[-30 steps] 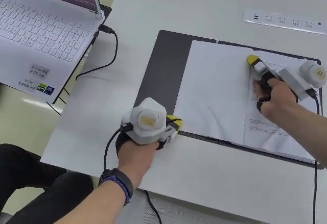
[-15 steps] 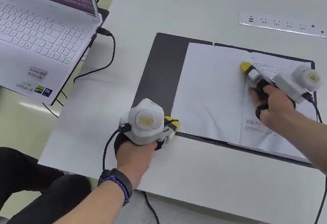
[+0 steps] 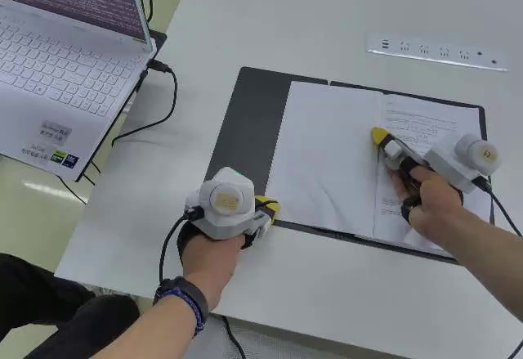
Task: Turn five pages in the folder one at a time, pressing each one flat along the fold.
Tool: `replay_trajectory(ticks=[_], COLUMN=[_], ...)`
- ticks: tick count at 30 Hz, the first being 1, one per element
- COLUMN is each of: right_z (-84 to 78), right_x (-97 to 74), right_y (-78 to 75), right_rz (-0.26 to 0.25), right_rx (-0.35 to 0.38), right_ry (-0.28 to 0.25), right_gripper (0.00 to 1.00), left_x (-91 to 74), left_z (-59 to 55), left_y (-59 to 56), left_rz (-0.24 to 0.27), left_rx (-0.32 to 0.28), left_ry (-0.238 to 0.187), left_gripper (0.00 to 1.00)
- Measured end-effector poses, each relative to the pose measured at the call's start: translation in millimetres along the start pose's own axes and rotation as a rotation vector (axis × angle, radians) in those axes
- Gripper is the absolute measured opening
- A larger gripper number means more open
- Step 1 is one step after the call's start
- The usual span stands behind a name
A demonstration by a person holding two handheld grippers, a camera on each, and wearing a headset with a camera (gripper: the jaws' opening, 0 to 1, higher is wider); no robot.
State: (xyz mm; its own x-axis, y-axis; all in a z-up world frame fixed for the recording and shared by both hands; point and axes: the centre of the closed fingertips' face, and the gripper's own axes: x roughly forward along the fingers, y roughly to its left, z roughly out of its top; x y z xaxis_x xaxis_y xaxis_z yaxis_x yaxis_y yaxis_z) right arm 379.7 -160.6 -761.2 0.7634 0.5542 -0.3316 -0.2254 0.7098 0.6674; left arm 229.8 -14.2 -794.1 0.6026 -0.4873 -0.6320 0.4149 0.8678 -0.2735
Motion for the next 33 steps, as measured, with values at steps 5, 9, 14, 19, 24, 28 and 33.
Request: replay_trajectory(ticks=[5,9,14,19,24,28,33], right_z=[-11.2,-18.2,-26.5,-37.5,-47.1,-49.2,-59.4], right_x=[-13.4,-24.2,-35.3,-47.2,-59.1,-59.9,-70.2], right_y=[2.9,2.7,5.6,7.0,9.7,4.8,5.7], right_rz=[0.012,0.013,0.019,0.035,0.048,0.054,0.064], right_rx=[-0.007,-0.002,-0.009,-0.031,-0.037,-0.036,-0.036], right_ry=[0.018,0.022,0.047,0.077,0.089,0.095,0.105], right_gripper=[0.0,0.0,0.0,0.0,0.0,0.0,0.0], left_x=[-1.1,-1.7,-2.6,-2.2,-2.2,-1.9,-1.7], left_z=[-0.1,-0.2,-0.2,0.4,0.7,0.8,0.9], left_y=[-1.1,-1.7,-2.1,-2.0,-1.9,-1.5,-1.5], left_rz=[-0.001,-0.001,-0.003,0.002,-0.002,-0.001,-0.001], left_rx=[0.003,0.003,0.002,-0.004,-0.008,-0.004,-0.004], left_ry=[-0.001,-0.002,-0.004,-0.01,-0.019,-0.019,-0.021], left_gripper=[0.0,0.0,0.0,0.0,0.0,0.0,0.0])
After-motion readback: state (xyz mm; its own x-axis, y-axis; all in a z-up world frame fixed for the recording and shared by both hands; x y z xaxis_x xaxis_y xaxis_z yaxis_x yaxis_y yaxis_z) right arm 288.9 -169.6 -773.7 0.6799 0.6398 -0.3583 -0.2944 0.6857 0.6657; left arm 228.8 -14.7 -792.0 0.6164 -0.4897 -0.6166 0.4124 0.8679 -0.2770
